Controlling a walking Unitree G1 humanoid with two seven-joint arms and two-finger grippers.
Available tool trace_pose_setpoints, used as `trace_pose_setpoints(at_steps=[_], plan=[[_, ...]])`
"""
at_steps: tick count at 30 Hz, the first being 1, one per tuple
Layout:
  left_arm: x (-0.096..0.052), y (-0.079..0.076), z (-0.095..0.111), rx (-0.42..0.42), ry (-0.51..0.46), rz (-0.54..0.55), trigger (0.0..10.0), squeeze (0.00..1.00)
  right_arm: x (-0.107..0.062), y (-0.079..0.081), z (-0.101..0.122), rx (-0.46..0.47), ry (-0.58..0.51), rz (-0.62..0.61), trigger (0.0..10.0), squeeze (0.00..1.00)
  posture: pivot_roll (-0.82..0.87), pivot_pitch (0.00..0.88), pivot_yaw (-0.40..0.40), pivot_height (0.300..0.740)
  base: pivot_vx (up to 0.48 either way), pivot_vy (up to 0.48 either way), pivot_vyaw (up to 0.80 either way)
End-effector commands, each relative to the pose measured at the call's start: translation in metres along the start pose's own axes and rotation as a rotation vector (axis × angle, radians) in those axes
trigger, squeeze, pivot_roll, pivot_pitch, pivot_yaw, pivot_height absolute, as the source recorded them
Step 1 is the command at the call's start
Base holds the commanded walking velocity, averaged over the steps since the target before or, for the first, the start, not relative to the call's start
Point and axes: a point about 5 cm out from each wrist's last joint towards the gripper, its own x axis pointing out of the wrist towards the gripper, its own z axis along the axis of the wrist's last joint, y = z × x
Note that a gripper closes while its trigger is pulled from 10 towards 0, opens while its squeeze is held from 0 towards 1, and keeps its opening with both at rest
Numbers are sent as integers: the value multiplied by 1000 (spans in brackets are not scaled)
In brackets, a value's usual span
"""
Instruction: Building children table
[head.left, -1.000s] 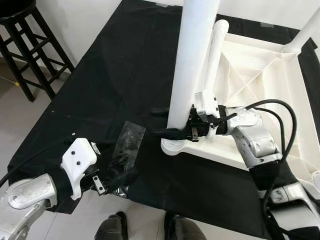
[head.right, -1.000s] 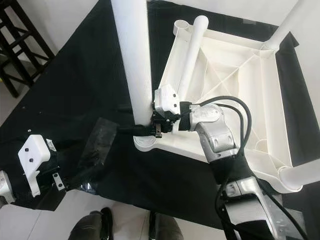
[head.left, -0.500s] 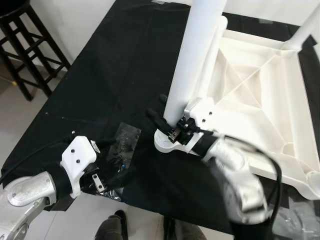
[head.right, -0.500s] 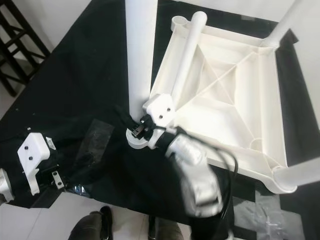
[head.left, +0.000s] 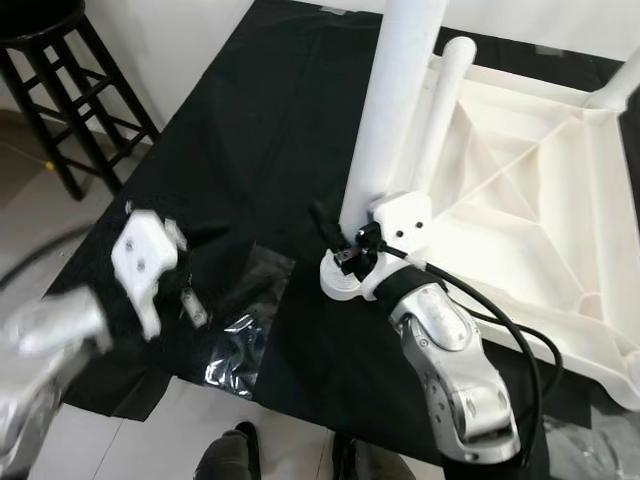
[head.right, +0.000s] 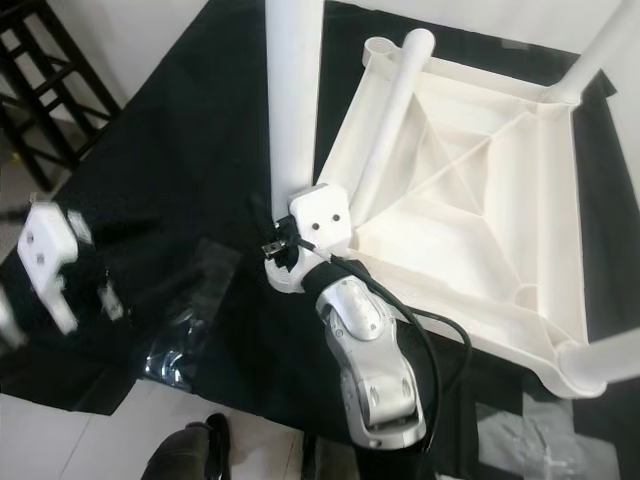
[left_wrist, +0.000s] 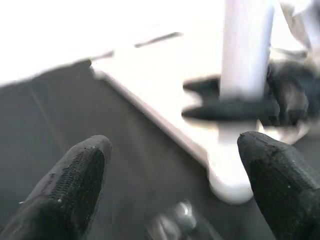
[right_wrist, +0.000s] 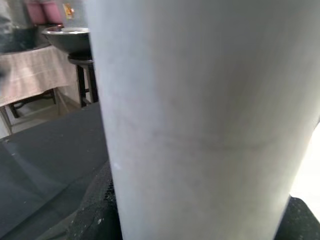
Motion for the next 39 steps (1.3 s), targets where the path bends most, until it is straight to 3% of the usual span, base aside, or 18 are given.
trace_pose_setpoints(at_steps=[1, 2, 4, 9, 12, 15, 18, 24, 25, 32, 39], plan=[[7, 4, 8, -39, -36, -83, 10000, 204, -7, -6, -49, 24, 264, -73, 10000, 0, 78, 229, -28, 740, 0, 0, 0], [10, 6, 11, -44, -49, -101, 10000, 1000, -6, -5, -49, 24, 265, -75, 10000, 0, 78, 229, -28, 740, 0, 0, 0], [25, 11, 33, -113, -128, -284, 10000, 1000, -4, -5, -51, 23, 261, -75, 10000, 0, 76, 212, -27, 740, 0, 0, 0], [41, 15, 52, -149, -187, -436, 10000, 1000, -1, -5, -52, 21, 259, -77, 10000, 0, 74, 192, -24, 740, 0, 0, 0], [62, 16, 65, -141, -203, -574, 10000, 1000, 2, -6, -53, 17, 255, -78, 10000, 0, 70, 179, -21, 740, 0, 0, 0], [69, 15, 70, -138, -206, -619, 10000, 1000, 2, -6, -54, 15, 255, -80, 10000, 0, 69, 177, -20, 740, 0, 0, 0], [91, 16, 77, -115, -182, -720, 10000, 1000, 3, -5, -53, 13, 250, -89, 10000, 0, 64, 170, -10, 740, 0, 0, 0], [109, 17, 84, -142, -167, -780, 10000, 1000, 4, -5, -53, 11, 246, -93, 10000, 0, 69, 170, -7, 740, 0, 0, 0], [115, 18, 85, -145, -161, -781, 10000, 0, 5, -4, -53, 13, 242, -92, 10000, 0, 69, 169, -5, 740, 0, 0, 0], [131, 24, 73, -105, -105, -755, 10000, 0, 6, -1, -53, 20, 229, -88, 10000, 0, 55, 168, 5, 740, 0, 0, 0], [127, 45, 43, -99, -20, -635, 10000, 0, 6, 0, -53, 27, 220, -90, 10000, 0, 53, 169, 9, 740, 0, 0, 0]])
